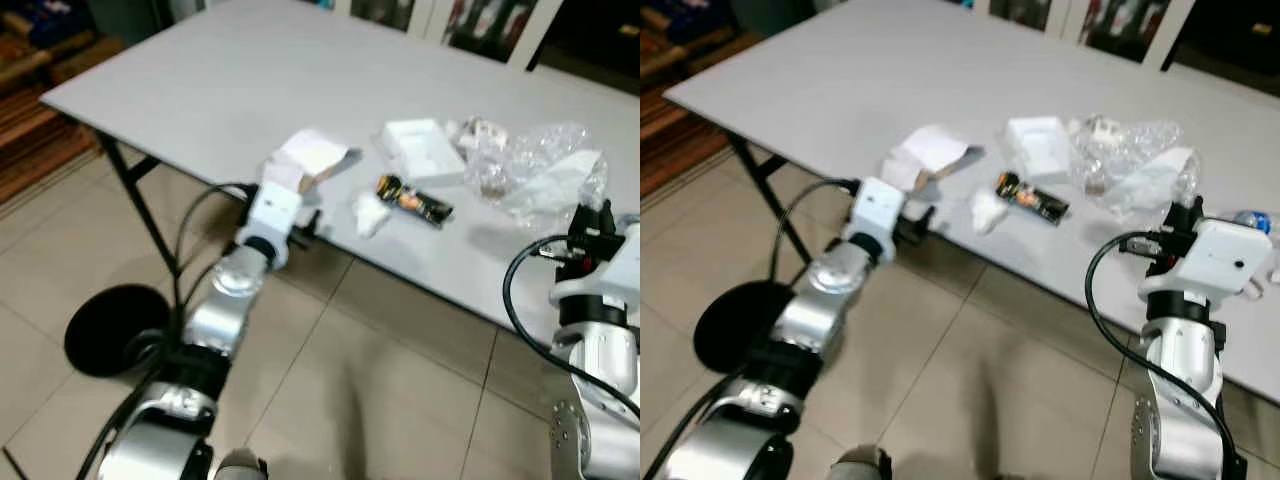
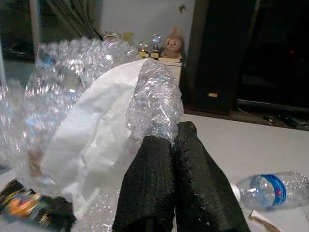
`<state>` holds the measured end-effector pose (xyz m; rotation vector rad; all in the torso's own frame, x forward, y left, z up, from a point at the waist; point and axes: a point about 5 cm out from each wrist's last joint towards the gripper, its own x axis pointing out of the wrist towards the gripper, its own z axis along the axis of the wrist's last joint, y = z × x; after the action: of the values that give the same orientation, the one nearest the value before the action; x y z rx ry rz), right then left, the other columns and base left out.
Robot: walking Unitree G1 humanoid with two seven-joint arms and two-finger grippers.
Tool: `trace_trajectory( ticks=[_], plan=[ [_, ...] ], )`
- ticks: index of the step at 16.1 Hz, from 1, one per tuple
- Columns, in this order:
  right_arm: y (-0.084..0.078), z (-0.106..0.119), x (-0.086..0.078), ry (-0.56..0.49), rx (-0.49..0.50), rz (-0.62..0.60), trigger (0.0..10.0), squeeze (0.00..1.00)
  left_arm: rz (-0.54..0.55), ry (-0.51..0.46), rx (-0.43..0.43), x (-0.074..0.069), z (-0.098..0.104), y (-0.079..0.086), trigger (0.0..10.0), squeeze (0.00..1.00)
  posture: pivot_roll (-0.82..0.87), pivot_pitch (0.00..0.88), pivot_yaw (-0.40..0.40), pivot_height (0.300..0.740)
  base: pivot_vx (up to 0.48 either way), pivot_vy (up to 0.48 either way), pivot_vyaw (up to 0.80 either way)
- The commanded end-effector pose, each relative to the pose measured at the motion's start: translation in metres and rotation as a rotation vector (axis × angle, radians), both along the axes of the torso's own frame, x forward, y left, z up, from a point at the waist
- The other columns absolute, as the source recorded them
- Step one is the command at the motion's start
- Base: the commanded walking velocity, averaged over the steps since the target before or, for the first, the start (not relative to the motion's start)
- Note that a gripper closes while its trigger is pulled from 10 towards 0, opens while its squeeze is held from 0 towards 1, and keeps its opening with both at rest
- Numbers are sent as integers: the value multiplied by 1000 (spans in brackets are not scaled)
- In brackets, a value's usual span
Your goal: Picking trash to rubbish bin
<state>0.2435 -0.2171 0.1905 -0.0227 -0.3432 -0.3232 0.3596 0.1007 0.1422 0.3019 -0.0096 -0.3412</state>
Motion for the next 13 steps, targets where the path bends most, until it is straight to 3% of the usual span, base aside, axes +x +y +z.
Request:
trace_trajectory(
  ticks=[1, 5, 13],
  plan=[
    [-3, 3, -3, -9, -6, -17, 10000, 0, 4, 6, 4, 0, -2, 3, 10000, 0, 184, 132, -56, 740, 0, 0, 0],
    [-3, 2, -3, -10, -7, -17, 10000, 0, -2, 3, -1, 1, -2, 3, 10000, 0, 186, 126, -57, 740, 0, 0, 0],
    [-5, 7, -4, -25, -14, -22, 10000, 0, -2, -22, -2, 2, 3, 3, 10000, 0, 181, 119, -58, 740, 480, 0, 0]
  ],
)
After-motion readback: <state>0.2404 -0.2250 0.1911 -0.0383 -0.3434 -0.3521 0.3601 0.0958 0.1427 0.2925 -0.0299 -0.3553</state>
